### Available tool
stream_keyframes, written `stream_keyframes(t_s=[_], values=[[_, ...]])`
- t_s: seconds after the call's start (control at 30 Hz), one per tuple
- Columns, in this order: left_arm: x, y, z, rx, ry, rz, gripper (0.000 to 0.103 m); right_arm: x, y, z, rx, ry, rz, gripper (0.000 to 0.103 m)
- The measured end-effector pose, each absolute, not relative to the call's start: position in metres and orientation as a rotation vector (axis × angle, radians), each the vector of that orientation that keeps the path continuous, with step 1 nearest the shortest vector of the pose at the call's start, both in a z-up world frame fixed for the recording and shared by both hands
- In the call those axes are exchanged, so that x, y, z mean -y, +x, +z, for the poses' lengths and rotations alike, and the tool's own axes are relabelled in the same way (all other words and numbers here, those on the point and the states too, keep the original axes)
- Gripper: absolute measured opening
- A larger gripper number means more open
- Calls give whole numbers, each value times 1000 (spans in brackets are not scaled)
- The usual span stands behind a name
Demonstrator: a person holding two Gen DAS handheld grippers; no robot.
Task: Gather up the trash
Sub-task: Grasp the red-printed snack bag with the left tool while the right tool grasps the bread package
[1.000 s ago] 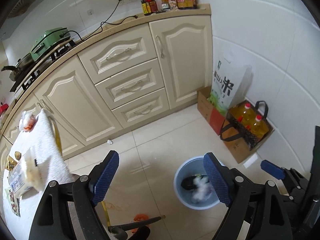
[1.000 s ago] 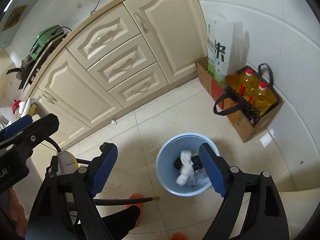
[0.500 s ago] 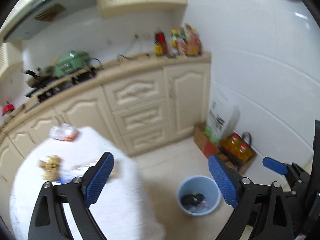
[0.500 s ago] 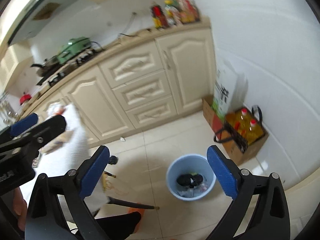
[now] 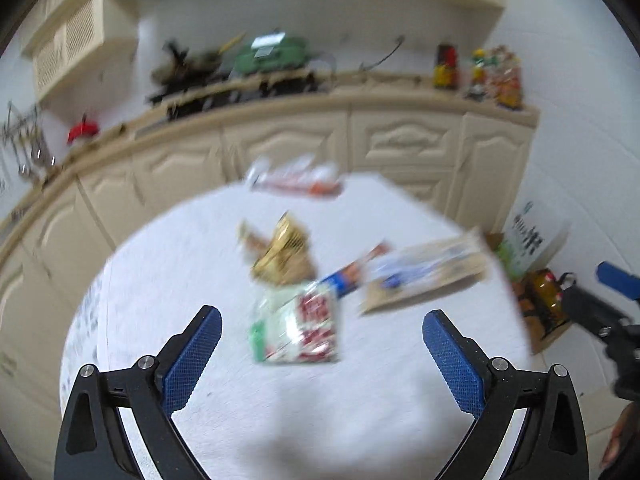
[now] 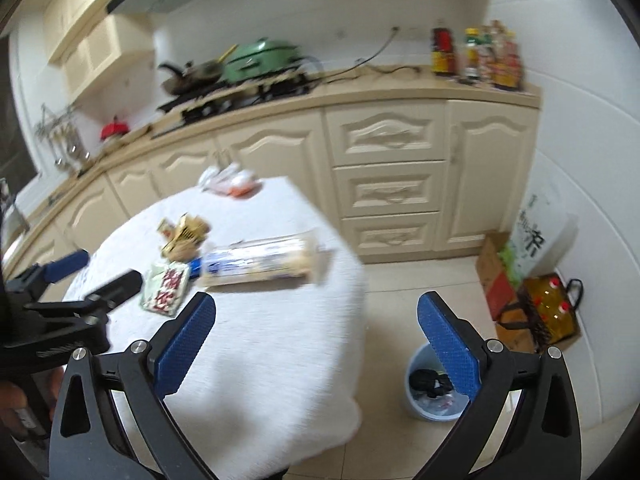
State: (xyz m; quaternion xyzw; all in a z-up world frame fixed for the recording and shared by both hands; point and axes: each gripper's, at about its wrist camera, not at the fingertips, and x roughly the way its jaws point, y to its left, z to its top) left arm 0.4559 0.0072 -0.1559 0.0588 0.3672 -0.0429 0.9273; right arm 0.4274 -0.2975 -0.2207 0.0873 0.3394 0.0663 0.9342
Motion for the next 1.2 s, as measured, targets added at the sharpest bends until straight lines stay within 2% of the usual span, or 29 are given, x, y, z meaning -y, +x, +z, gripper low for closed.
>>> stream_keyframes(t_s=[0.17,0.37,0.43,0.57,0.8,1.07,1.1,1.2], values=[[-24,485,-194,-862,91,-66,99,267,454,-236,-747,129,162,102],[-29,516,-215,-933,74,-41,98,251,483,-251,-788,88,162,102],[-32,528,-216,-950,71,-38,92,247,491,-256,-801,63,166,102],[-45,544,-215,-948,25,-27,73,236,512,-263,-813,-113,189,102],[-62,538,-183,-909,-34,-29,72,218,537,-277,-834,-420,265,102],[-58,503,-165,-895,-24,-52,72,204,575,-294,-929,-483,454,101],[-57,500,-165,-895,-23,-53,72,208,580,-293,-950,-437,472,93],[-54,496,-162,-893,-19,-55,72,217,584,-291,-993,-324,503,57]])
